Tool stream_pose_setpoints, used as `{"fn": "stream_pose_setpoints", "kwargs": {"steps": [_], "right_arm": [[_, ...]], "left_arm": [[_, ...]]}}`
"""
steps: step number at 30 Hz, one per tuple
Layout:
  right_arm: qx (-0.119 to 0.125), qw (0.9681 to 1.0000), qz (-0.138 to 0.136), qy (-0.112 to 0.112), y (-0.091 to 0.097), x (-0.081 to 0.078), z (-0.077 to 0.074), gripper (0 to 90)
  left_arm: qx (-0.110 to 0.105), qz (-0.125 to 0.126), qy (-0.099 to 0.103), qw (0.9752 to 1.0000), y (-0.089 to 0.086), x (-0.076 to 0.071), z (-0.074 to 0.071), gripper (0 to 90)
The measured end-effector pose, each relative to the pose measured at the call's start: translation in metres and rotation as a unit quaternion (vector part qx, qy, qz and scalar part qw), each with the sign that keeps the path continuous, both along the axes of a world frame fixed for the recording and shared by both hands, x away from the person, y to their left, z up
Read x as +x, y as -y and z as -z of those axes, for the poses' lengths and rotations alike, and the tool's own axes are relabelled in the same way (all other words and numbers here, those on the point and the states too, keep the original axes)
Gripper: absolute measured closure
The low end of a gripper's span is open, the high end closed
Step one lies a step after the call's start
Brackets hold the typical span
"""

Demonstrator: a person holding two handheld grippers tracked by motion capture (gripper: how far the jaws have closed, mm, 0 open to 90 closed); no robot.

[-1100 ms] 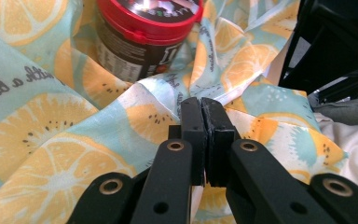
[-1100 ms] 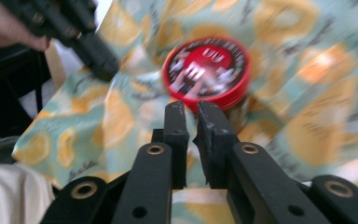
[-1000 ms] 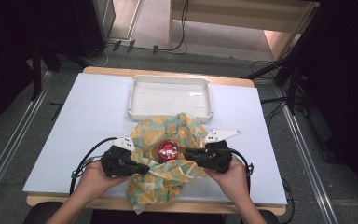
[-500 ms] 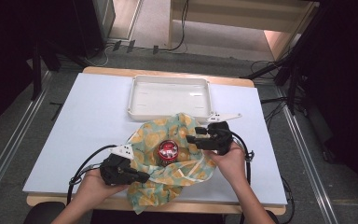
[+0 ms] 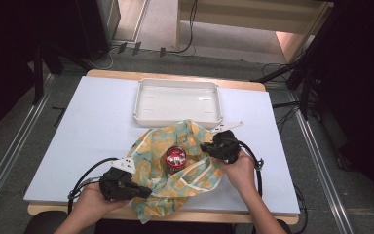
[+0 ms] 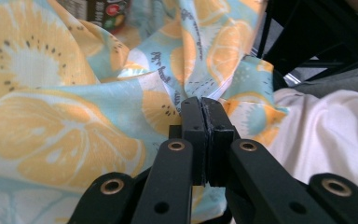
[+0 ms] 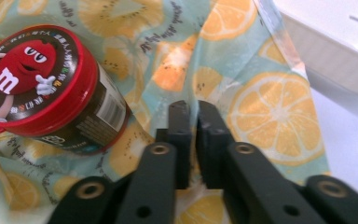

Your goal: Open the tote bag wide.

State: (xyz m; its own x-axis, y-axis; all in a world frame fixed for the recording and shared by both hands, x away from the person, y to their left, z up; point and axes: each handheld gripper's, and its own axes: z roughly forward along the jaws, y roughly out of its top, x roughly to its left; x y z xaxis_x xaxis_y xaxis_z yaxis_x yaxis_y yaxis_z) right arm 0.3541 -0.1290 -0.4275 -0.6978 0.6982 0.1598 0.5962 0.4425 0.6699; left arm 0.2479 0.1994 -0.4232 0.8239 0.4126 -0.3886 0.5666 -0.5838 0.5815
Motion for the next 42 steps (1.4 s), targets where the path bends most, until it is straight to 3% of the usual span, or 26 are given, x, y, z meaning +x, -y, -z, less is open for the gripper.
{"fn": "stream_pose_setpoints", "kwargs": {"steps": [4,7,10,15,18,21,23,29,33,36,40,42], "right_arm": [[0.006,0.9999,0.014,-0.006,0.012,0.002,0.001,90.0],[0.025,0.9995,0.017,-0.011,0.023,0.002,-0.002,90.0],[0.017,0.9997,0.016,-0.004,0.026,-0.002,-0.005,90.0],[0.021,0.9996,0.017,0.000,0.030,-0.014,-0.008,90.0],[0.023,0.9996,0.014,-0.008,0.032,-0.021,-0.001,90.0],[0.017,0.9995,0.013,-0.025,0.034,-0.022,0.010,90.0],[0.019,0.9995,0.008,-0.026,0.034,-0.022,0.012,78.7],[0.035,0.9992,0.003,0.020,0.033,-0.028,-0.007,63.7],[0.046,0.9979,0.004,0.046,0.031,-0.032,-0.023,53.1],[0.051,0.9970,-0.003,0.059,0.028,-0.036,-0.035,54.6],[0.062,0.9961,-0.022,0.059,0.021,-0.040,-0.042,75.5],[0.065,0.9964,-0.028,0.047,0.016,-0.040,-0.041,78.1]], "left_arm": [[-0.004,0.002,-0.005,1.0000,-0.002,-0.002,0.000,90.0],[-0.014,0.001,-0.008,0.9999,-0.004,-0.003,-0.001,90.0],[-0.032,0.009,-0.017,0.9993,-0.003,-0.007,-0.003,90.0],[-0.023,0.009,-0.007,0.9997,-0.002,-0.011,-0.002,90.0],[-0.021,0.002,-0.005,0.9998,-0.004,-0.007,-0.002,86.1],[-0.033,-0.009,-0.001,0.9994,-0.007,-0.003,-0.007,78.0],[-0.044,-0.013,-0.002,0.9989,-0.010,-0.001,-0.011,73.0],[-0.055,-0.033,0.024,0.9977,-0.016,0.006,-0.034,59.7],[-0.043,-0.037,0.048,0.9972,-0.017,0.011,-0.045,55.9],[-0.040,-0.040,0.061,0.9966,-0.018,0.020,-0.052,54.7],[-0.035,-0.048,0.069,0.9959,-0.020,0.036,-0.059,52.8],[-0.034,-0.057,0.071,0.9953,-0.022,0.046,-0.061,51.0]]}}
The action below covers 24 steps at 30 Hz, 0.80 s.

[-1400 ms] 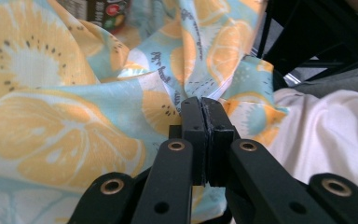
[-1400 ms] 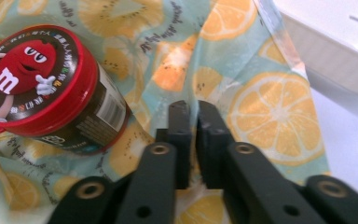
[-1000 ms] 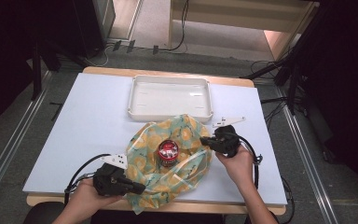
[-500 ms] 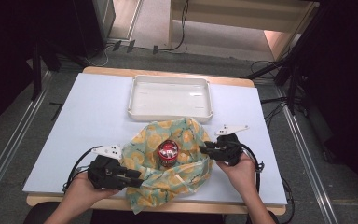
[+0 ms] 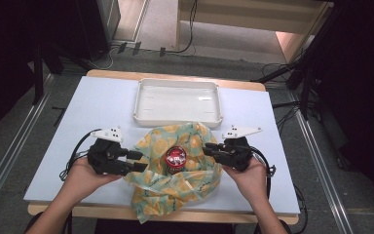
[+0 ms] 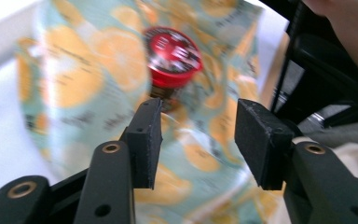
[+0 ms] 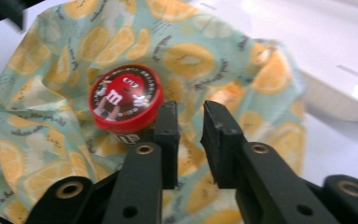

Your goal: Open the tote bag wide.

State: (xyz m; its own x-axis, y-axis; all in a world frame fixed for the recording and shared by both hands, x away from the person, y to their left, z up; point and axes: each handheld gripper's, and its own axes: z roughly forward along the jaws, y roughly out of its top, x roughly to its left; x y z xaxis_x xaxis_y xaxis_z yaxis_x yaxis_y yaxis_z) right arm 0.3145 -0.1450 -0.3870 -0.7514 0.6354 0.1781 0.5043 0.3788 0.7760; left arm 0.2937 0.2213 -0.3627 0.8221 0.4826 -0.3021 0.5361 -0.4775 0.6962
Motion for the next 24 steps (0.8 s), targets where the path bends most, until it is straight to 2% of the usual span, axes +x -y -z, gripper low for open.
{"fn": "stream_pose_setpoints", "kwargs": {"steps": [2,6,8,9,15,24], "right_arm": [[0.004,0.9999,-0.006,-0.012,-0.005,0.002,0.005,79.3],[0.005,0.9997,-0.013,-0.022,-0.010,0.005,0.013,86.7],[0.011,0.9993,-0.017,-0.031,-0.012,0.006,0.016,88.9],[0.010,0.9991,-0.021,-0.035,-0.013,0.007,0.017,90.0],[-0.005,0.9982,-0.035,-0.049,-0.022,0.006,0.026,90.0],[-0.006,0.9967,-0.058,-0.057,-0.026,-0.004,0.035,90.0]], "left_arm": [[0.001,-0.014,-0.003,0.9999,-0.001,0.010,0.000,49.0],[0.005,-0.020,-0.004,0.9998,-0.003,0.024,-0.001,45.6],[-0.006,-0.028,-0.005,0.9996,-0.004,0.029,-0.001,44.0],[-0.003,-0.031,-0.002,0.9995,-0.004,0.032,-0.002,43.6],[0.001,-0.040,0.010,0.9991,-0.001,0.049,-0.001,41.1],[-0.001,-0.042,-0.001,0.9991,0.013,0.076,0.010,41.3]]}}
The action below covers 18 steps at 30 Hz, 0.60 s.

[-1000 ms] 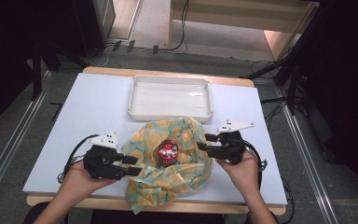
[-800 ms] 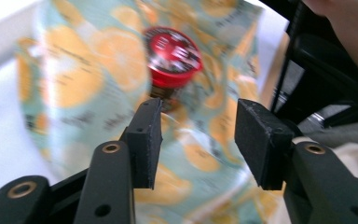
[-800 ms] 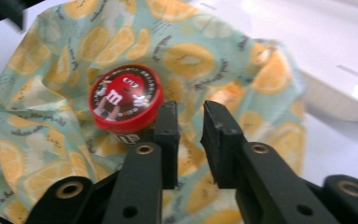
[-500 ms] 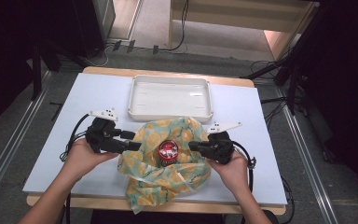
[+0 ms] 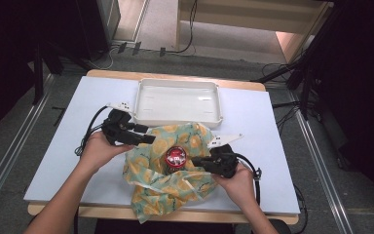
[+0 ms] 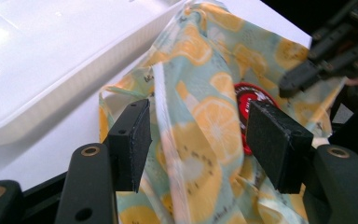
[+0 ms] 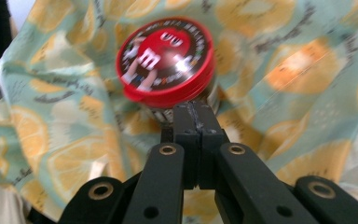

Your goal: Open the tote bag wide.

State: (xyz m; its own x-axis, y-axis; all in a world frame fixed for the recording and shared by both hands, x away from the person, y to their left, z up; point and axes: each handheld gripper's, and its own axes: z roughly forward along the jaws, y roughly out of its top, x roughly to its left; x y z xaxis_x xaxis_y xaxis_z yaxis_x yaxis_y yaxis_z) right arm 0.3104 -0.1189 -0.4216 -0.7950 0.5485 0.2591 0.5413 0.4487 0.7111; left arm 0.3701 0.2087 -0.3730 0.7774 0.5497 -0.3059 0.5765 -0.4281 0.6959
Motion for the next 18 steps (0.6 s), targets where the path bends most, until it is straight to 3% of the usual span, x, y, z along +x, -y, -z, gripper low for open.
{"fn": "stream_pose_setpoints", "kwargs": {"steps": [5,9,14,18], "right_arm": [[0.000,0.9998,-0.014,-0.012,-0.001,-0.011,0.009,90.0],[-0.006,0.9996,-0.025,-0.015,-0.003,-0.020,0.015,90.0],[-0.010,0.9992,-0.035,-0.018,-0.006,-0.028,0.022,90.0],[-0.012,0.9989,-0.039,-0.021,-0.008,-0.034,0.027,90.0]], "left_arm": [[-0.005,-0.004,-0.013,0.9999,0.004,0.011,0.008,46.5],[0.004,0.001,-0.021,0.9998,0.007,0.014,0.014,53.9],[0.007,0.021,-0.038,0.9990,0.012,0.016,0.019,70.6],[0.025,0.028,-0.035,0.9987,0.014,0.017,0.023,88.6]]}}
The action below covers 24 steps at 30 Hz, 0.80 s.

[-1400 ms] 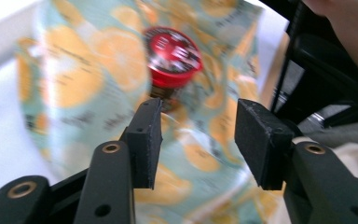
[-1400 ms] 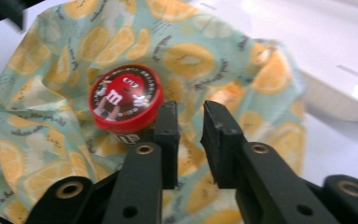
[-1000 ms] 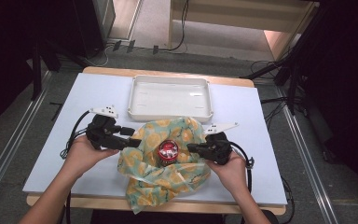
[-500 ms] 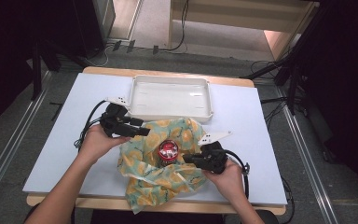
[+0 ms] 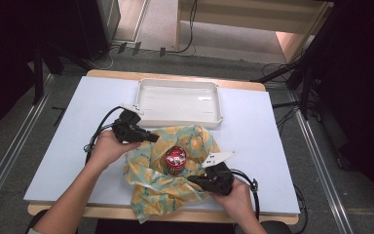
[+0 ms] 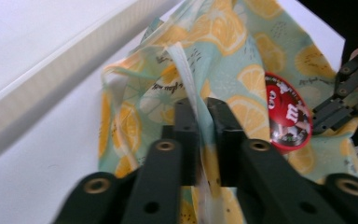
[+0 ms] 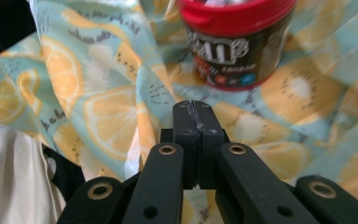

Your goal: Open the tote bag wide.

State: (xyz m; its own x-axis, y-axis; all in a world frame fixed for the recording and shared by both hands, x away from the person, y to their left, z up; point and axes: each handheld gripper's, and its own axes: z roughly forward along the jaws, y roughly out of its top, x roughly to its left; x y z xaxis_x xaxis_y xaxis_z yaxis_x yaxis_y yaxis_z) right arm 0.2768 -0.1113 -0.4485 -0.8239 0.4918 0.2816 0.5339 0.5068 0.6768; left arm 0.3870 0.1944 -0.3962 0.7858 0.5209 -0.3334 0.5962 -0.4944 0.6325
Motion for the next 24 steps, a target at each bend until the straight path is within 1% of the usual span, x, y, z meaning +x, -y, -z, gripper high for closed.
{"fn": "stream_pose_setpoints", "kwargs": {"steps": [1,2,3,4,6,11,15,16,19,23,24], "right_arm": [[-0.002,1.0000,-0.001,-0.003,0.000,-0.001,0.002,90.0],[-0.005,0.9999,-0.001,-0.010,-0.001,-0.004,0.005,90.0],[-0.008,0.9999,-0.003,-0.011,-0.001,-0.005,0.007,90.0],[-0.008,0.9999,-0.004,-0.012,-0.001,-0.006,0.008,90.0],[-0.013,0.9998,-0.007,-0.017,-0.001,-0.009,0.012,90.0],[-0.025,0.9994,-0.011,-0.019,-0.004,-0.012,0.018,90.0],[-0.029,0.9993,-0.013,-0.021,-0.004,-0.012,0.020,90.0],[-0.030,0.9992,-0.013,-0.023,-0.004,-0.012,0.021,90.0],[-0.032,0.9990,-0.016,-0.025,-0.005,-0.012,0.023,90.0],[-0.029,0.9990,-0.016,-0.029,-0.004,-0.012,0.024,90.0],[-0.028,0.9991,-0.016,-0.029,-0.003,-0.011,0.025,90.0]], "left_arm": [[0.003,0.000,-0.006,1.0000,0.000,0.001,0.001,90.0],[0.009,-0.004,-0.005,0.9999,-0.001,0.002,0.001,90.0],[0.012,-0.006,-0.006,0.9999,-0.003,0.003,0.001,90.0],[0.014,-0.012,-0.005,0.9998,-0.005,0.003,0.001,90.0],[0.010,-0.027,-0.004,0.9996,-0.012,0.005,0.000,90.0],[0.017,-0.056,0.005,0.9983,-0.028,0.010,-0.001,90.0],[0.012,-0.077,0.013,0.9968,-0.041,0.014,-0.004,90.0],[0.008,-0.084,0.013,0.9964,-0.045,0.015,-0.004,90.0],[0.006,-0.095,0.014,0.9954,-0.054,0.019,-0.005,90.0],[0.003,-0.116,0.019,0.9930,-0.065,0.023,-0.008,90.0],[-0.002,-0.122,0.020,0.9924,-0.068,0.024,-0.008,90.0]]}}
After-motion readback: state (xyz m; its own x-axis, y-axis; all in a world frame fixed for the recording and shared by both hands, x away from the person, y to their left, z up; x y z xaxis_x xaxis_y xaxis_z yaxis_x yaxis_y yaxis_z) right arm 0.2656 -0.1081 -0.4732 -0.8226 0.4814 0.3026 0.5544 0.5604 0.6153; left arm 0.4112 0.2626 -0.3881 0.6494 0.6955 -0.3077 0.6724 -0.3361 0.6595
